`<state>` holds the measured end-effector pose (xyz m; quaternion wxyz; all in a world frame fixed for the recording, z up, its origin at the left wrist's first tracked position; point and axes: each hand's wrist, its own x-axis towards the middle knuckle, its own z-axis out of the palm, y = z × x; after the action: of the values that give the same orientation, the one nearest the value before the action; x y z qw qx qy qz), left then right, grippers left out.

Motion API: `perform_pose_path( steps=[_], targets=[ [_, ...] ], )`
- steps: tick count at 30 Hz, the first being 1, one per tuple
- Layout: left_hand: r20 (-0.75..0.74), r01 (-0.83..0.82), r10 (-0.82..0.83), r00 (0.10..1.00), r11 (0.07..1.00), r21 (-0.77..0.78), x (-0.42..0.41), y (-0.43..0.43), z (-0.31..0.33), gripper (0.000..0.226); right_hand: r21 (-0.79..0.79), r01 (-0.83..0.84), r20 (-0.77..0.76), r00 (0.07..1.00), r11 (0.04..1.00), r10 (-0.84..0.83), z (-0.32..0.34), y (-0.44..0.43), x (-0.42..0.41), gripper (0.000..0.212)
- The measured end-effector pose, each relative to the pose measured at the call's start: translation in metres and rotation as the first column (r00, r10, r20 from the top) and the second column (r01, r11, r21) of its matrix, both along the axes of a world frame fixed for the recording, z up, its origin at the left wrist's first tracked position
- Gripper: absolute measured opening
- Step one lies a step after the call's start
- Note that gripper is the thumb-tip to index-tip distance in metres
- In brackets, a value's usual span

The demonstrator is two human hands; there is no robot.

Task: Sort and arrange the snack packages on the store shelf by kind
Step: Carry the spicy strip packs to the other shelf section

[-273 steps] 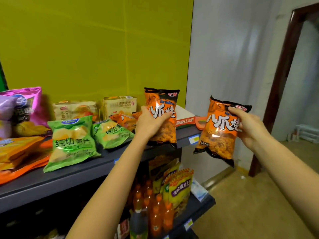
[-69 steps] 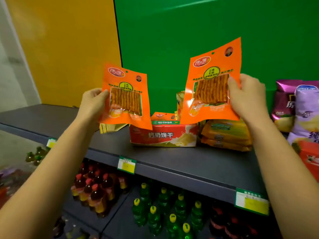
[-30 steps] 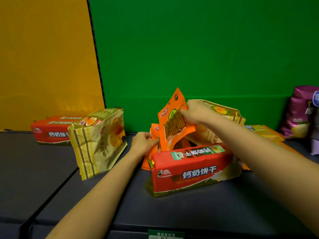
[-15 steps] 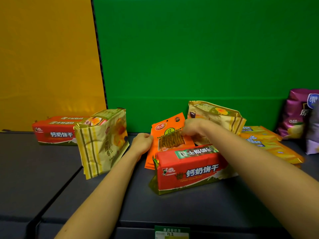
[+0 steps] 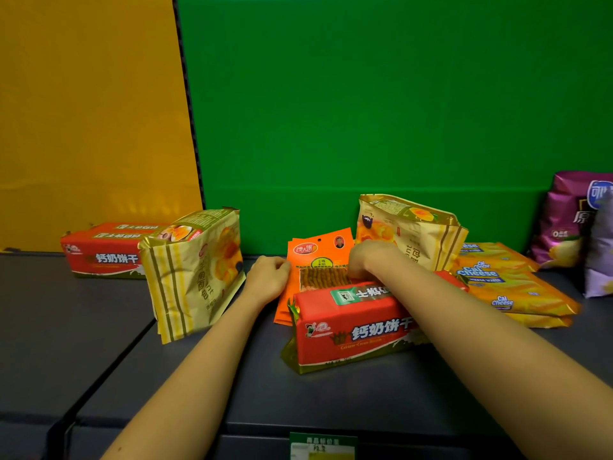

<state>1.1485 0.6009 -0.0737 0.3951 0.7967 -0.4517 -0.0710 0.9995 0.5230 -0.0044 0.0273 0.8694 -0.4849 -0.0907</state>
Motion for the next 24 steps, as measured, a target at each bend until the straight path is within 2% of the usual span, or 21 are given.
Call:
perform_pose_path(
  steps=[5, 9, 14, 16, 18, 21, 24],
  targets=[
    [0.068, -0.025, 0.030, 0.997, 0.997, -0.074, 0.007, 0.001, 0.000, 0.036, -0.101, -0.020, 0.089, 0.996, 0.995, 0.029, 0.005, 0.003, -0.007, 0.040],
    [-0.027, -0.043, 0.037, 0.999, 0.962, -0.271, -0.009, 0.008, 0.019, 0.027, -0.232, -0.047, 0.232, 0.967, 0.972, 0.102, 0.021, 0.011, -0.024, 0.036],
    [-0.098, 0.163, -0.220, 0.970, 0.899, -0.408, -0.039, 0.037, 0.051, 0.013, -0.305, -0.088, 0.427, 0.877, 0.948, 0.219, 0.044, 0.029, -0.068, 0.029],
    [-0.023, 0.256, -0.293, 0.956, 0.869, -0.423, -0.048, 0.052, 0.065, 0.010, -0.345, -0.049, 0.496, 0.839, 0.937, 0.226, 0.052, 0.034, -0.098, 0.028],
    [0.065, 0.332, -0.335, 0.940, 0.854, -0.401, -0.059, 0.064, 0.080, 0.018, -0.360, -0.017, 0.559, 0.796, 0.933, 0.231, 0.059, 0.037, -0.131, 0.024],
    [0.263, 0.394, -0.320, 0.910, 0.864, -0.314, -0.087, 0.075, 0.096, 0.036, -0.357, 0.000, 0.607, 0.760, 0.934, 0.232, 0.066, 0.037, -0.182, 0.011],
    [0.419, 0.440, -0.306, 0.855, 0.856, -0.273, -0.120, 0.080, 0.102, 0.032, -0.373, 0.017, 0.631, 0.737, 0.928, 0.240, 0.068, 0.036, -0.227, 0.010]
  ],
)
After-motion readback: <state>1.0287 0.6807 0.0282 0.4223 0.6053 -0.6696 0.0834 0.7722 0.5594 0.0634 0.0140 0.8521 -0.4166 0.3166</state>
